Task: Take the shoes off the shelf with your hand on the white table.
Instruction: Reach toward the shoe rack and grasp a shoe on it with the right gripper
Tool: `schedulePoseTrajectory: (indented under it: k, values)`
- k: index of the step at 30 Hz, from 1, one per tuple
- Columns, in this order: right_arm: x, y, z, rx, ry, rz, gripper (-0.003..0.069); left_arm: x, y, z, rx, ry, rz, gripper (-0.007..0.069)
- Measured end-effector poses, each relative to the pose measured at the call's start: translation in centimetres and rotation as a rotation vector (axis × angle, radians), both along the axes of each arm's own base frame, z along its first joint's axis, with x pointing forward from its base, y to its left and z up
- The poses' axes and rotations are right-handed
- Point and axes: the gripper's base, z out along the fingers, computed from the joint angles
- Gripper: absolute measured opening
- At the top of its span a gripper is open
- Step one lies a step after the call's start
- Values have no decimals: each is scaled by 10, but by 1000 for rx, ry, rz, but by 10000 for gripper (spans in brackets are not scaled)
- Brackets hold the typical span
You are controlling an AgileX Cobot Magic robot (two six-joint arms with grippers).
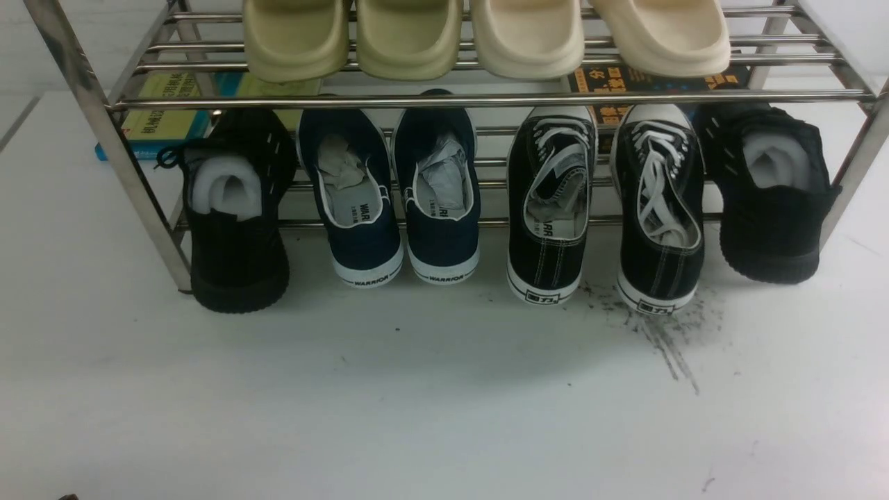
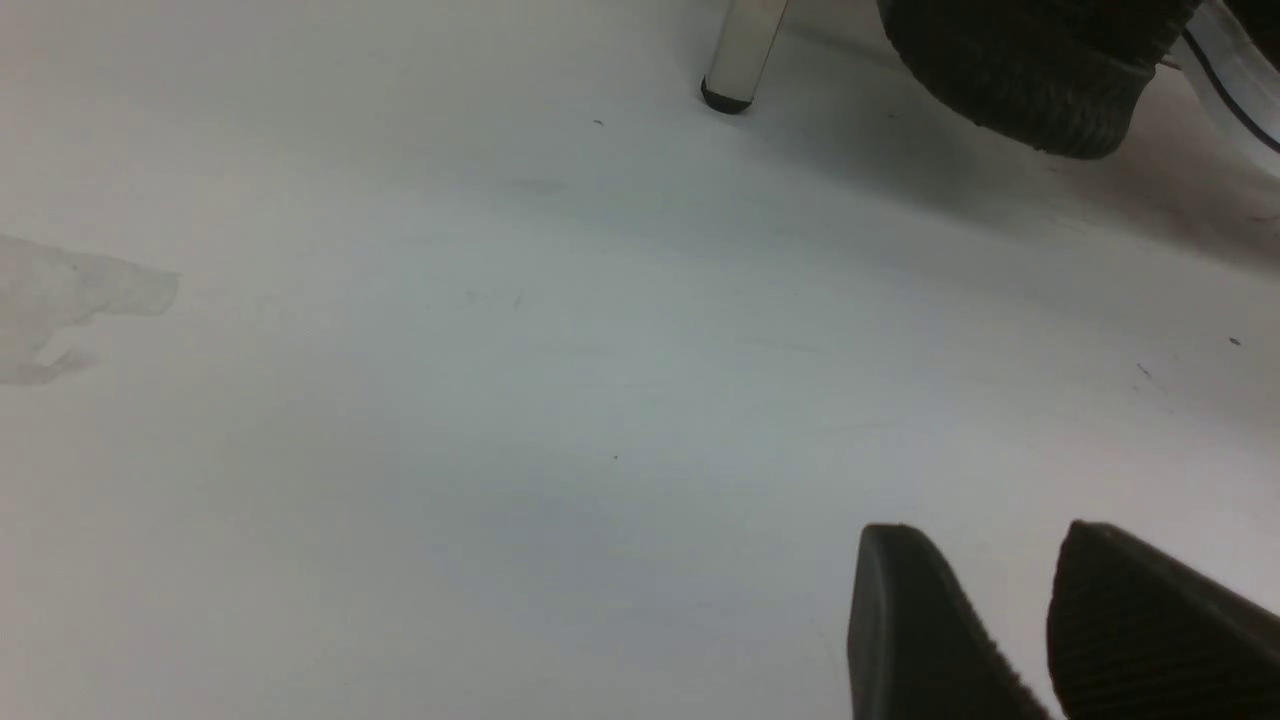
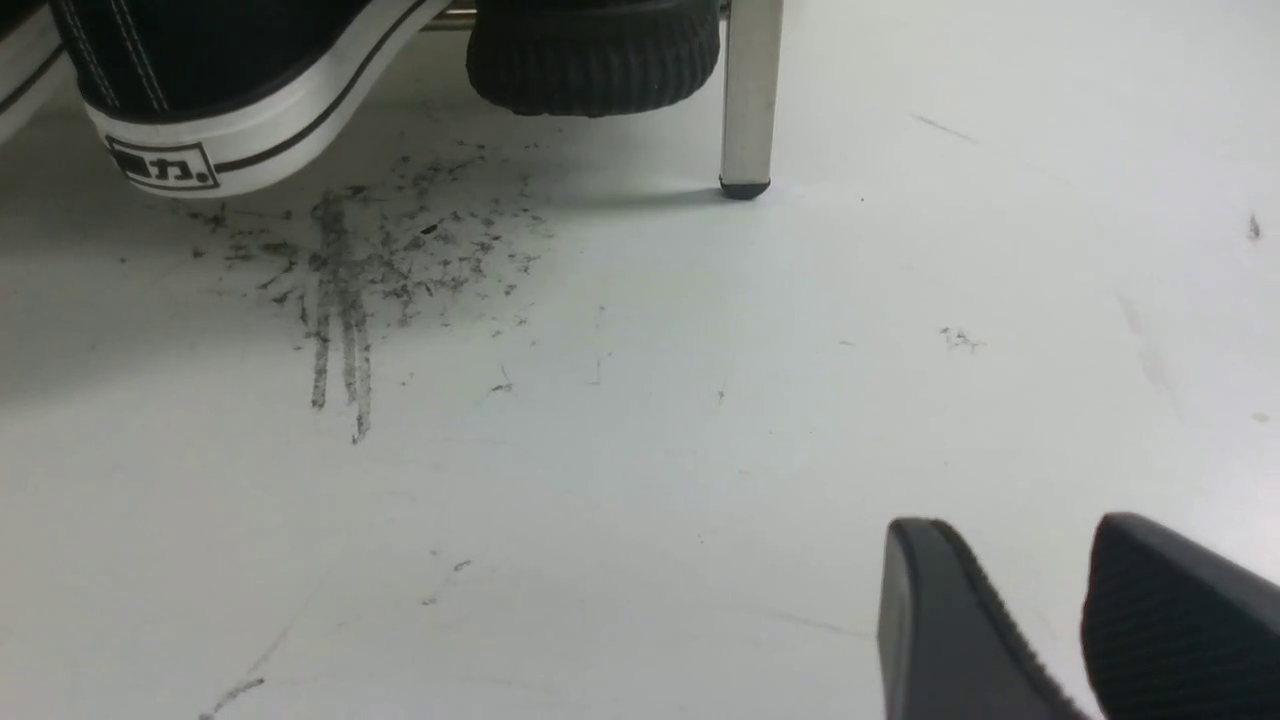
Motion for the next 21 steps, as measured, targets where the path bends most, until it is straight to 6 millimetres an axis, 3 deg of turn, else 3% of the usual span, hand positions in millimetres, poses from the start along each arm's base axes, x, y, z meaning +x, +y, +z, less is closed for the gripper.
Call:
schedulePoseTrajectory:
  k: [13, 18, 21]
  values:
    - [0, 0, 0, -10, 0, -2, 239, 0, 0, 0, 0, 0, 0, 239]
    - [0, 8, 1, 340, -10, -19, 239, 0, 0, 0, 0, 0, 0, 239]
    - [0, 16, 2, 695, 2, -41, 239, 0, 0, 0, 0, 0, 0, 239]
